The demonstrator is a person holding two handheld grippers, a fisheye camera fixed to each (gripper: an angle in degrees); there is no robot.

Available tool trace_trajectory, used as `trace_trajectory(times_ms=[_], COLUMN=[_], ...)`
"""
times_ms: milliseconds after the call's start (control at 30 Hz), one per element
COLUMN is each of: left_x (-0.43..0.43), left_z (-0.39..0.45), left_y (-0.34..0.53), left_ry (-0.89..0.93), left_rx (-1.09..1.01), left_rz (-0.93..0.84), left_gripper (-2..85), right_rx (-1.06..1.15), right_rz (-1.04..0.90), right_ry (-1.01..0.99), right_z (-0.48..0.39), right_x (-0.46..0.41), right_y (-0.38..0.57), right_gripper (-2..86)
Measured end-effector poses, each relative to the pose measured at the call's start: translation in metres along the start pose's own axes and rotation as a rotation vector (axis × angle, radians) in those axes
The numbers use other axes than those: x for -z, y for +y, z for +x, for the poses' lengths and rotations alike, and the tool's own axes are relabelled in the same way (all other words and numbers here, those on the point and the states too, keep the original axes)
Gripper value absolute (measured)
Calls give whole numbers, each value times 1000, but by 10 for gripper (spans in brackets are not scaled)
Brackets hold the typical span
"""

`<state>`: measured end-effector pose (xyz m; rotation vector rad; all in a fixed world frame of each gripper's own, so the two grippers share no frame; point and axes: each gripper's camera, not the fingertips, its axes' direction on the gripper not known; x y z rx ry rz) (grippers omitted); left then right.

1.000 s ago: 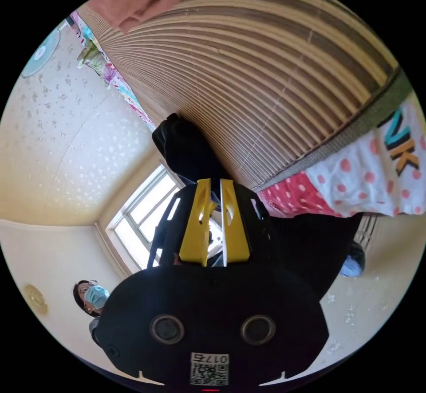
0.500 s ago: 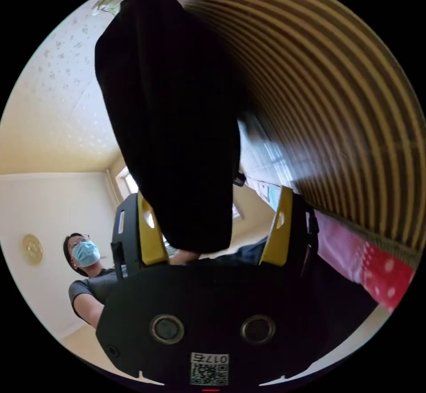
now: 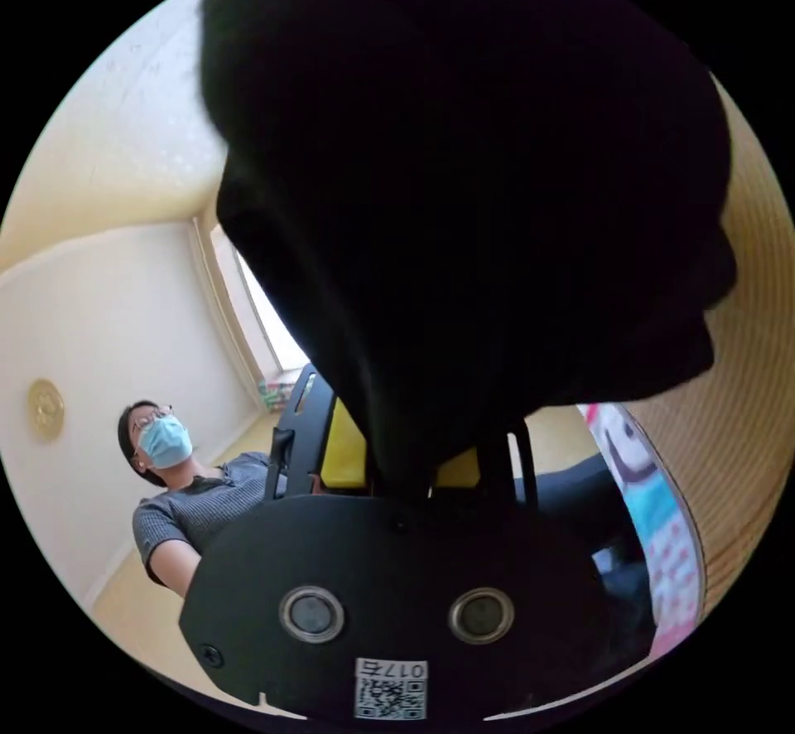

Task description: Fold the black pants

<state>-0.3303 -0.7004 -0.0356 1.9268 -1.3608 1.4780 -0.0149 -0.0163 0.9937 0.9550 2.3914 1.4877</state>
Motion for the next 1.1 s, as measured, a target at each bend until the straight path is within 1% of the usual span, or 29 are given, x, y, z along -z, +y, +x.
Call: trace_trajectory(times_ms=[67,100,167,200,267,300,367,400,433,467,500,533,567,600,633,667,700,733,767,800,833,867,900,967,1000,1033,1067,1100], left_x=[67,86,160,178,255,274,345,361,392,419,432,455,474,482,489,485,479,460,435,420,391,364,352,311,302,286,276,273], left_z=[30,37,66,73,104,111,130,132,133,130,125,105,72,50,1,-52,-79,-129,-172,-190,-218,-233,-237,-233,-230,-223,-217,-214], left_y=[6,7,14,15,20,20,17,15,10,4,0,-8,-15,-17,-17,-13,-8,7,29,43,77,113,131,191,202,221,232,234], left_ry=[-75,-88,-141,-153,-200,-209,-220,-225,-245,-282,-299,-328,-326,-309,-269,-232,-215,-178,-133,-108,-59,-11,16,153,189,252,302,323], left_rx=[-94,-114,-185,-203,-278,-294,-332,-334,-322,-298,-278,-211,-94,-17,146,307,389,543,680,748,880,999,1051,1204,1237,1310,1392,1435], left_rz=[97,125,237,263,370,396,486,507,547,582,597,622,648,661,665,629,599,518,419,370,295,274,285,411,446,502,539,558], left_gripper=[64,64,63,63,63,63,63,64,64,65,66,71,75,76,76,73,73,72,73,74,73,71,69,64,63,60,57,56], right_rx=[77,96,163,181,261,281,341,338,317,269,236,152,66,32,-20,-73,-105,-172,-253,-296,-394,-512,-570,-769,-803,-843,-830,-800], right_rz=[-111,-138,-244,-270,-379,-405,-504,-526,-560,-578,-578,-561,-531,-519,-502,-486,-480,-473,-444,-420,-344,-243,-186,107,201,422,666,794], right_ry=[-5,-10,-39,-44,-55,-56,-58,-57,-33,33,84,221,367,428,519,574,590,592,585,587,602,612,610,552,530,476,403,359], right_z=[-16,-20,-39,-45,-75,-83,-108,-111,-110,-102,-95,-75,-52,-40,-15,13,29,60,90,103,126,143,148,146,139,120,97,86], right_x=[-69,-88,-170,-192,-283,-306,-391,-410,-443,-466,-474,-478,-470,-462,-439,-407,-388,-344,-292,-263,-202,-136,-105,5,27,61,81,86], right_y=[-47,-58,-107,-119,-166,-177,-222,-234,-256,-276,-286,-301,-311,-313,-314,-308,-302,-286,-262,-246,-206,-155,-127,2,37,108,174,205], right_gripper=[91,90,90,90,97,100,116,122,135,147,154,155,150,144,122,90,74,43,32,27,21,16,14,9,8,6,5,5])
